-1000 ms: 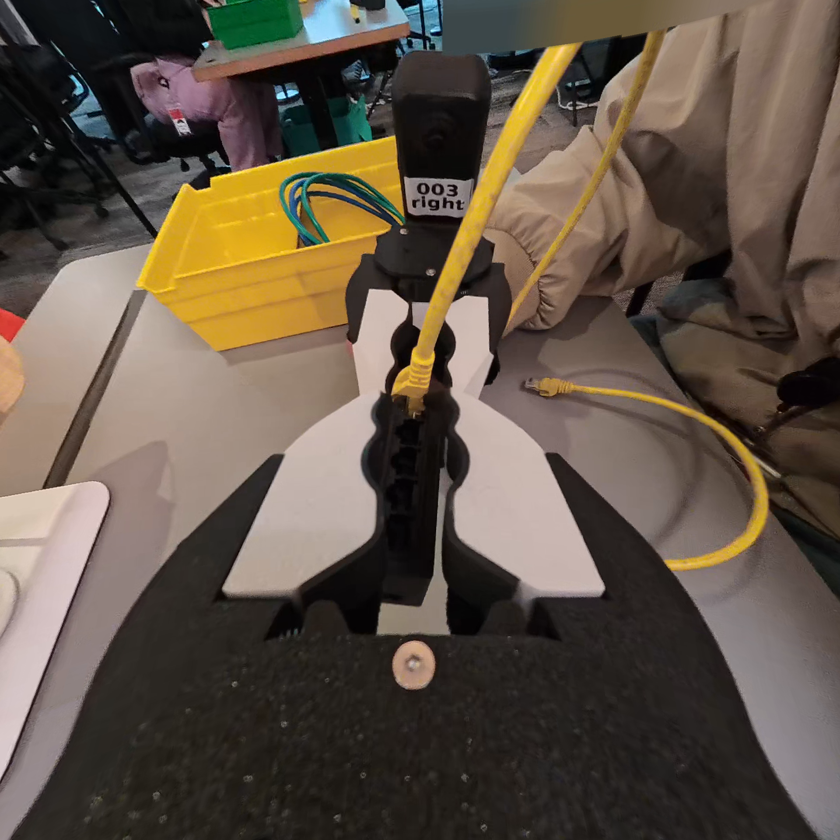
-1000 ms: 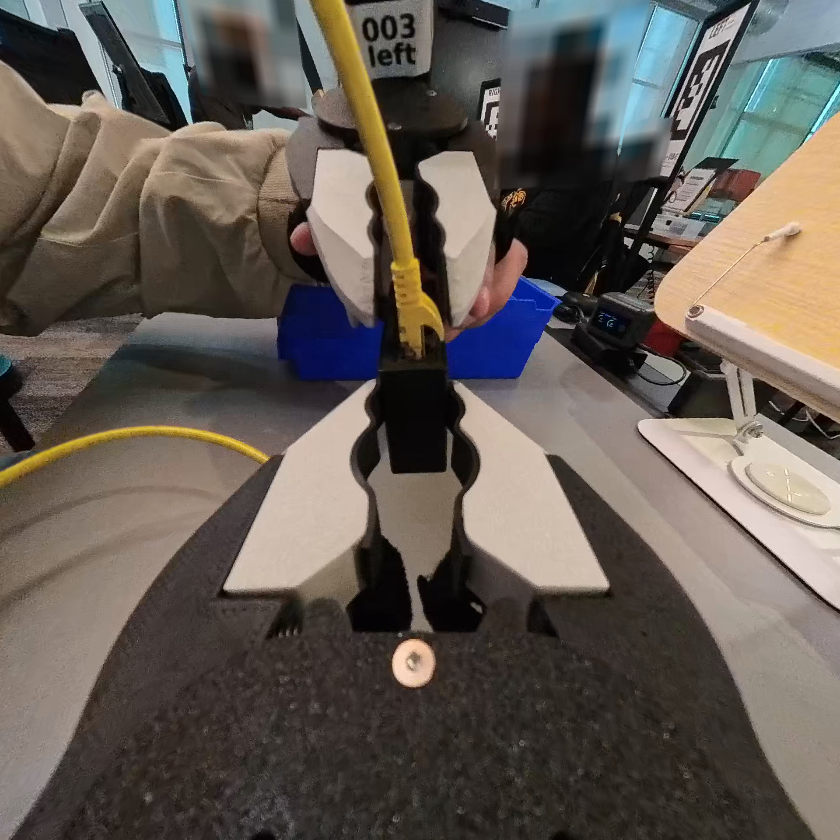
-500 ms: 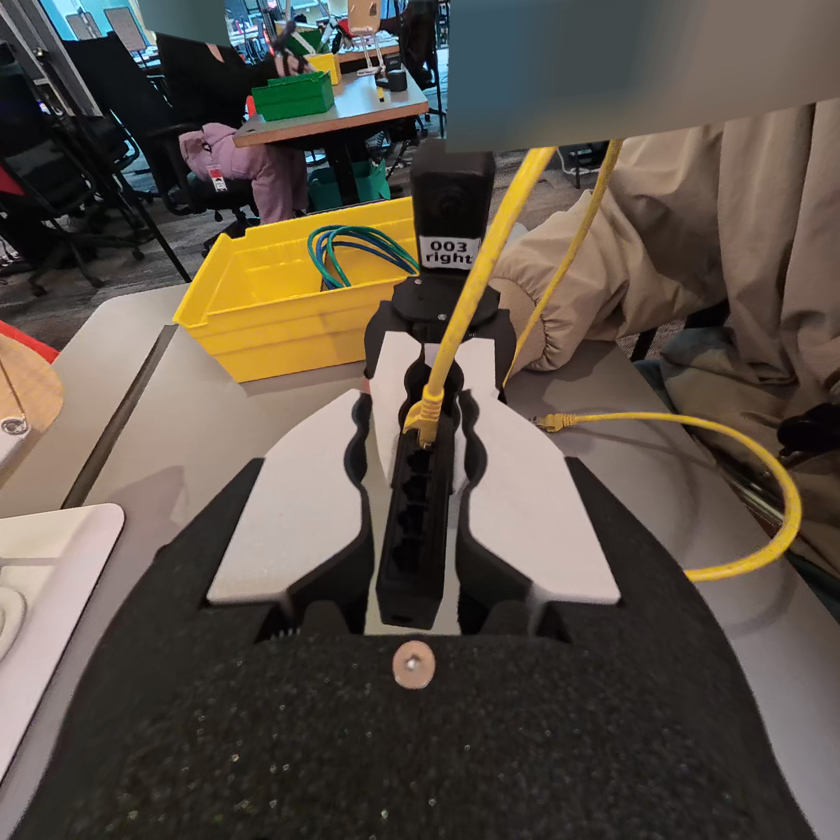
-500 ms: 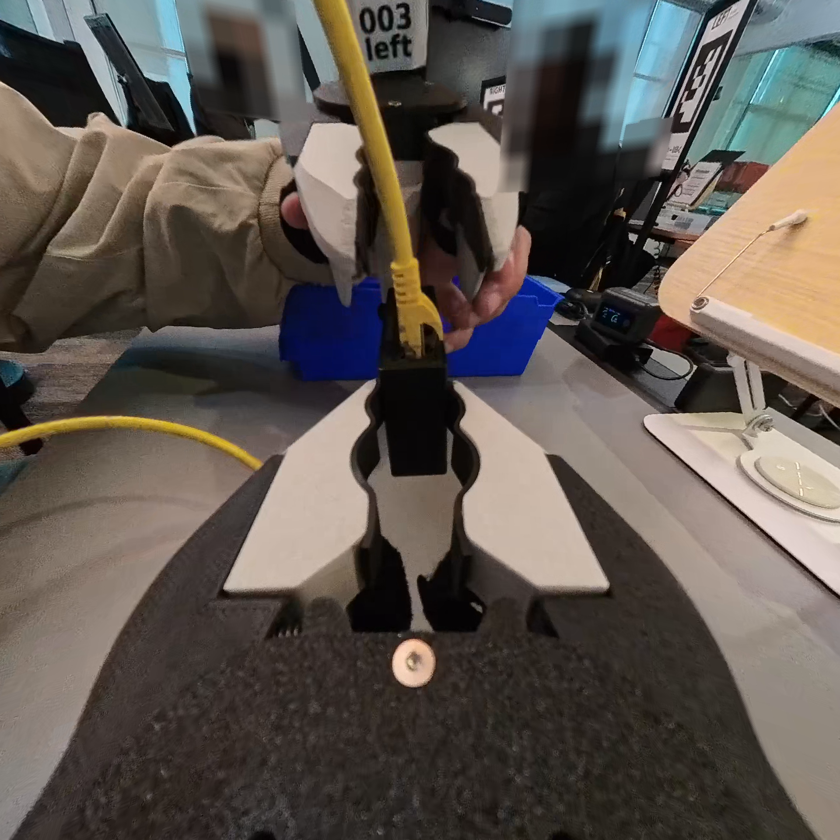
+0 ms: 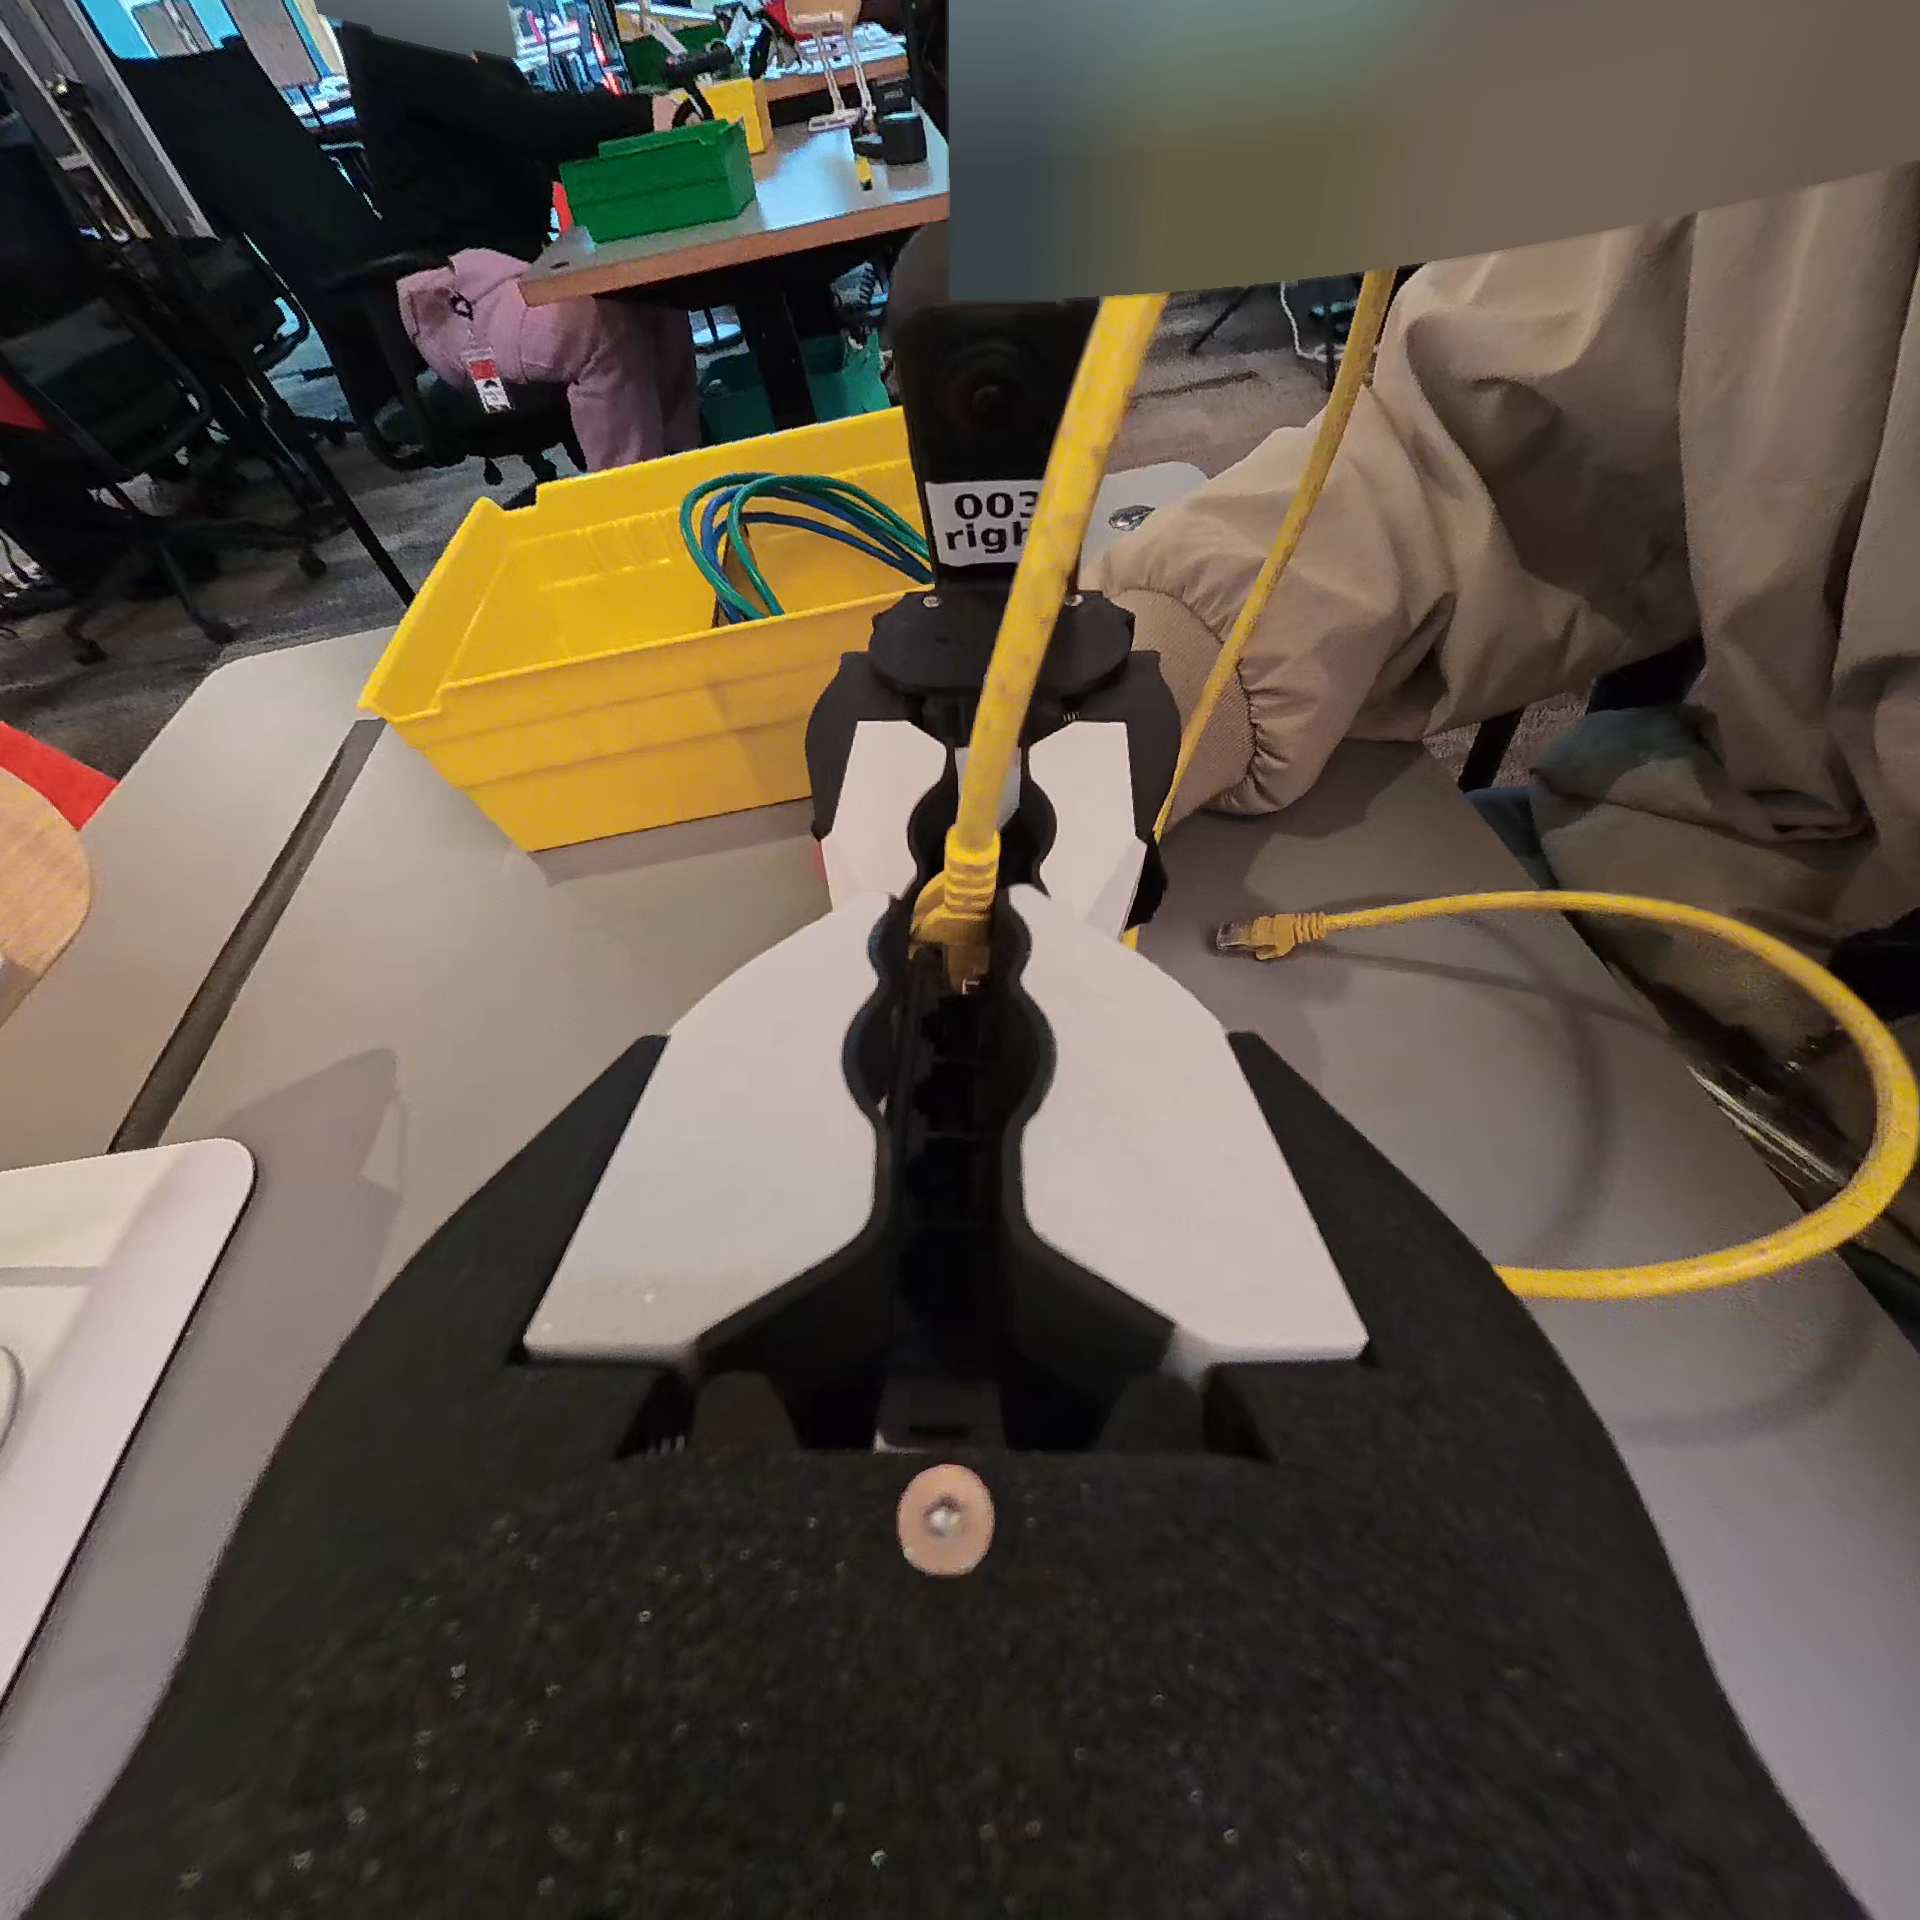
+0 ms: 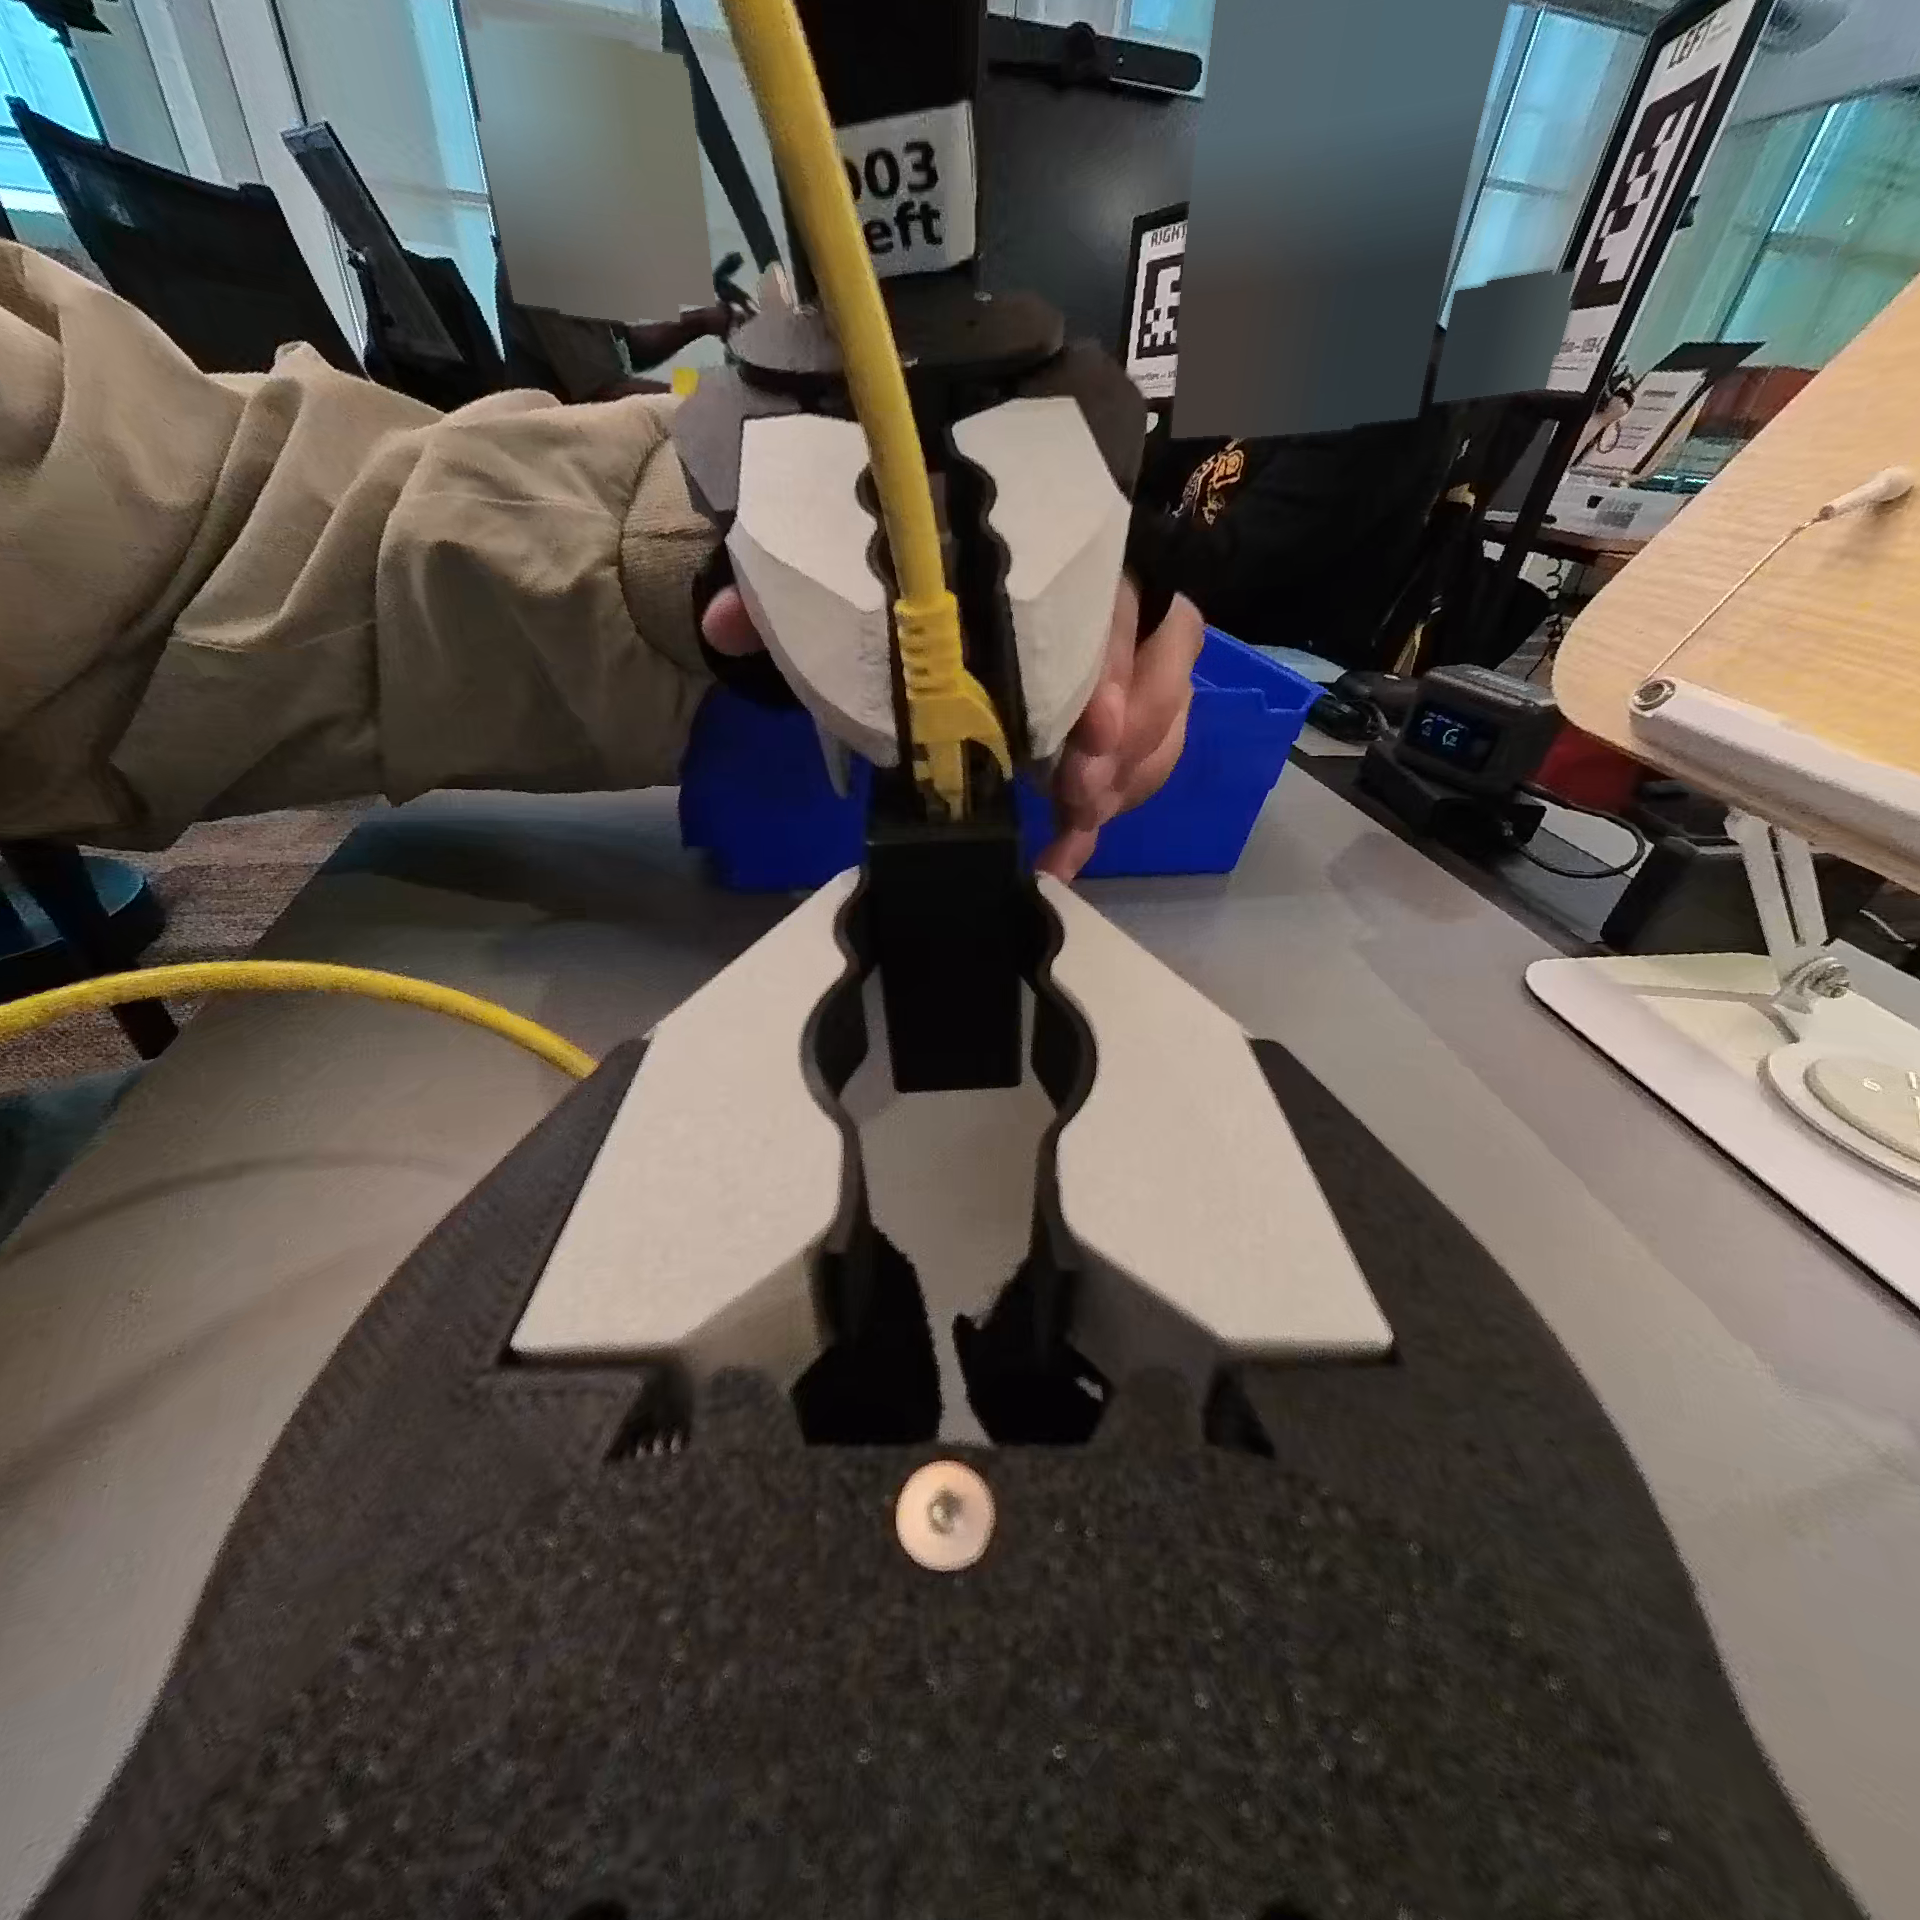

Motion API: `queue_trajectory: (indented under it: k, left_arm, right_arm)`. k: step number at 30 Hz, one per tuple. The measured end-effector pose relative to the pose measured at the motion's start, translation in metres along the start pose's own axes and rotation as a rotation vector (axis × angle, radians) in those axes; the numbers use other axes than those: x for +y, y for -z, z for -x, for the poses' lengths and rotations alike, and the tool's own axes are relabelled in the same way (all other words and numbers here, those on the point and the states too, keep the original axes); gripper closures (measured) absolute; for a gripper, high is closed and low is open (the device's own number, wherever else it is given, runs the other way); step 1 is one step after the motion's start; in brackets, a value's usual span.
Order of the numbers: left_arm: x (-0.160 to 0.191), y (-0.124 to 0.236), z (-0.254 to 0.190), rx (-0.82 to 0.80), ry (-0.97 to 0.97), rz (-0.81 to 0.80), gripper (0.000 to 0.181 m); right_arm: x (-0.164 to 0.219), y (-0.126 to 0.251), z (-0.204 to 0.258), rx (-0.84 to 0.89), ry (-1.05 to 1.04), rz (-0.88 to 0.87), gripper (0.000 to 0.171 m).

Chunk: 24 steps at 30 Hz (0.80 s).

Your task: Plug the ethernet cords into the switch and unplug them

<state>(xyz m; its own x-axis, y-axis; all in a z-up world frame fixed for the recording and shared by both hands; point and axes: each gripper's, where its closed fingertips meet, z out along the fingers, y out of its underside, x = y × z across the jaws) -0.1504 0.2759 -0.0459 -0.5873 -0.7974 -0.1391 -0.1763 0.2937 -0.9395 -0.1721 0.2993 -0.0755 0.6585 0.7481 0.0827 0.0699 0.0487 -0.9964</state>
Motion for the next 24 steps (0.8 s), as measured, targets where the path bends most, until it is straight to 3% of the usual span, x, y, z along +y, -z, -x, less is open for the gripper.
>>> queue_trajectory:
  k: [24]
  left_arm:
    - [-0.009,0.0,0.005,-0.062,0.007,-0.066,0.167]
  right_arm:
    - [-0.014,0.006,-0.001,-0.034,-0.098,-0.097,0.145]
